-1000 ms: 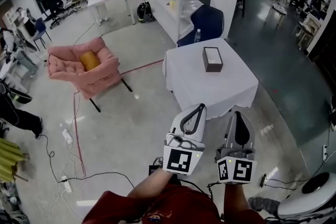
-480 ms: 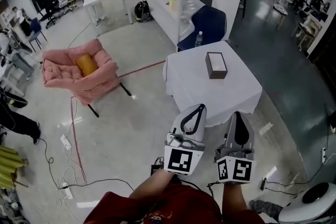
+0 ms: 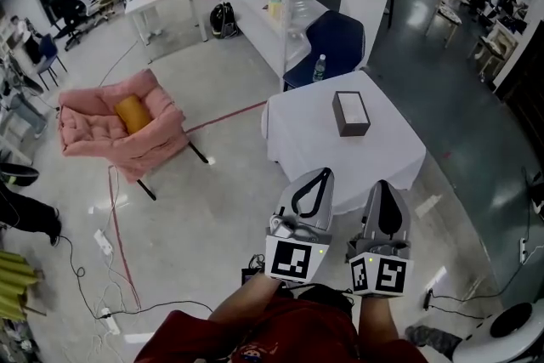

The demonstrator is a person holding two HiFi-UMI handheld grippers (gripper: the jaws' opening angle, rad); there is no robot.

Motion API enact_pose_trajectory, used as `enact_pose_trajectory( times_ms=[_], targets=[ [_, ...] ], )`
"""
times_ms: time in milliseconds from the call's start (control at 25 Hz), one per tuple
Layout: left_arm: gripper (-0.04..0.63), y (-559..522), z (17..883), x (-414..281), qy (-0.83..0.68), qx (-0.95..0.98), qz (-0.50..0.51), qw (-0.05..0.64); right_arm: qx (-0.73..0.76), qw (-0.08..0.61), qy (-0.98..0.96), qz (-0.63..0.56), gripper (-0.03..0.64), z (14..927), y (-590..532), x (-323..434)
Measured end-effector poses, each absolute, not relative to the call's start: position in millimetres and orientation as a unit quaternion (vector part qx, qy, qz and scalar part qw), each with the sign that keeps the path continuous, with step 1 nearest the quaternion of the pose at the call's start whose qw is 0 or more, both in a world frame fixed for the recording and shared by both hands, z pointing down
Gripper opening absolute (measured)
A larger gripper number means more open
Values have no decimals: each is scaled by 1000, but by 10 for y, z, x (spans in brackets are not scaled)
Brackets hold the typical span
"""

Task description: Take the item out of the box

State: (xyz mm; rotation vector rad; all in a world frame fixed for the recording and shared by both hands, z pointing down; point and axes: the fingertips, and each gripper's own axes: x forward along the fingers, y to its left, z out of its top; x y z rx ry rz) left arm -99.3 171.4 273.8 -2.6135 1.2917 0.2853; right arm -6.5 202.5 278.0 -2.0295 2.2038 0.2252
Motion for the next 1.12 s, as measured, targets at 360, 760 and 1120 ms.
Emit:
enact_pose_trajectory(
  times_ms=[360,760,1120],
  targets=[
    [2,1402,2794,-865,434,-890,94,107,-682,73,724,72,2,2848,1713,104],
    [2,788,2856,-457,442,-886,84,111,-675,72,731,69,2,2909,1060,499],
    [2,226,2793,40,452,-882,75,114,-666,79,740,55,2,2878,463,998]
  ],
)
